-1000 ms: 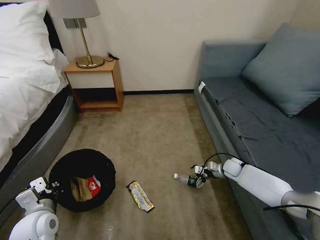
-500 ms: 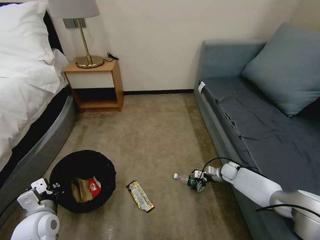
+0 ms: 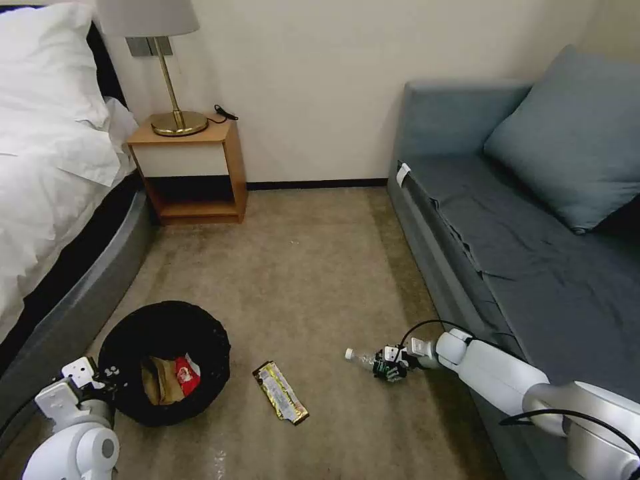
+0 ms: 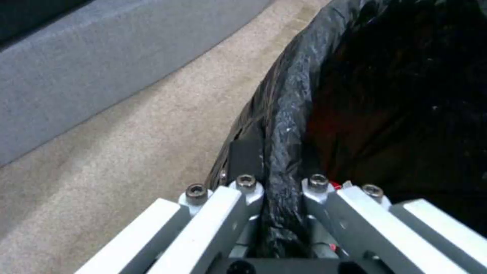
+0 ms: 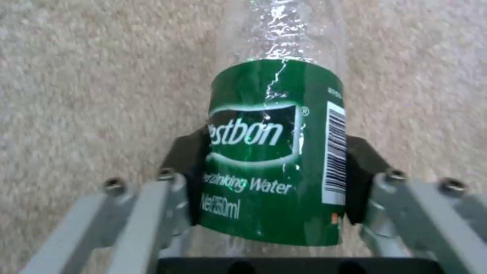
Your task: Pick up the trash bin, then pick up the garbage on the floor and place it into the trash bin.
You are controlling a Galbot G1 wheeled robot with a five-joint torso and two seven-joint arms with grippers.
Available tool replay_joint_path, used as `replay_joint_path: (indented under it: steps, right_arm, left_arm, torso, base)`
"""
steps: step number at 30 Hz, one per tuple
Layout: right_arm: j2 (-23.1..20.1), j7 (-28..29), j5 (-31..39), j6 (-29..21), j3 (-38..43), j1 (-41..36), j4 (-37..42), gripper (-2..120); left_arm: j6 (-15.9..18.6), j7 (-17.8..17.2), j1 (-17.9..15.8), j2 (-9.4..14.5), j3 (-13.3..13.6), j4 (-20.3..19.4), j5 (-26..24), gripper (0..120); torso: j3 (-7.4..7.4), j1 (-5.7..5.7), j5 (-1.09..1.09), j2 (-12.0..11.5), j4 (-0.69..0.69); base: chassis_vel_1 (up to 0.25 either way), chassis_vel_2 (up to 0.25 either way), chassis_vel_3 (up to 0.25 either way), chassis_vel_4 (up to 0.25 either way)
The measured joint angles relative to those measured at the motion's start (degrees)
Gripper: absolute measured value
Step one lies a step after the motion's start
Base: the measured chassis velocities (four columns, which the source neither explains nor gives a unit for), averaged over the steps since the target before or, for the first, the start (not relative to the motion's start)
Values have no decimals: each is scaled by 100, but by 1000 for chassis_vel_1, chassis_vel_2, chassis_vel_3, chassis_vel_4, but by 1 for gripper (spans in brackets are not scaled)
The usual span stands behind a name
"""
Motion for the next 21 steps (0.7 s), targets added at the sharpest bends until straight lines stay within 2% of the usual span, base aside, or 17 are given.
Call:
replay_joint_path:
  steps: [1, 3, 9, 11, 12, 15, 17, 18, 21]
  right_arm:
    - [0, 0, 0, 0, 0, 0, 0, 47]
    - [-76, 8, 26, 1, 38, -18, 99, 36]
    - [-330, 137, 378, -20, 162, -25, 705, 23]
    - [-530, 260, 827, -175, 198, 80, 1527, 22]
    - [-530, 260, 827, -175, 198, 80, 1527, 22]
    - [-676, 576, 1589, -498, 155, 413, 2836, 22]
    - [-645, 925, 2067, -713, -1, 775, 3735, 22]
    - [-645, 925, 2067, -713, -1, 775, 3735, 22]
    - [-412, 1409, 2590, -1013, -328, 1187, 4473, 22]
  left_arm:
    - [0, 0, 0, 0, 0, 0, 0, 2]
    - [0, 1, -4, 0, 6, 1, 5, 2]
    - [4, 3, -8, 7, 21, -1, 11, 2]
    - [15, 5, -10, 5, 50, -24, 21, 2]
    - [15, 5, -10, 5, 50, -24, 21, 2]
    - [35, 7, -17, -6, 99, -65, 52, 2]
    - [50, 6, -17, -15, 140, -98, 92, 2]
    - [50, 6, -17, -15, 140, -98, 92, 2]
    - [69, 7, -14, -33, 176, -138, 114, 2]
  torso:
    - [0, 0, 0, 0, 0]
    - [0, 0, 0, 0, 0]
    - [0, 0, 1, 0, -1]
    - [0, 0, 1, 0, -2]
    - [0, 0, 1, 0, -2]
    - [0, 0, -1, 0, 0]
    - [0, 0, -3, 0, 1]
    - [0, 0, -3, 0, 1]
    - [0, 0, -3, 1, 1]
  base:
    - [0, 0, 0, 0]
    - [0, 0, 0, 0]
    - [0, 0, 0, 0]
    - [0, 0, 0, 0]
    - [0, 0, 0, 0]
    - [0, 0, 0, 0]
    - [0, 0, 0, 0]
    - [0, 0, 0, 0]
    - [0, 0, 0, 0]
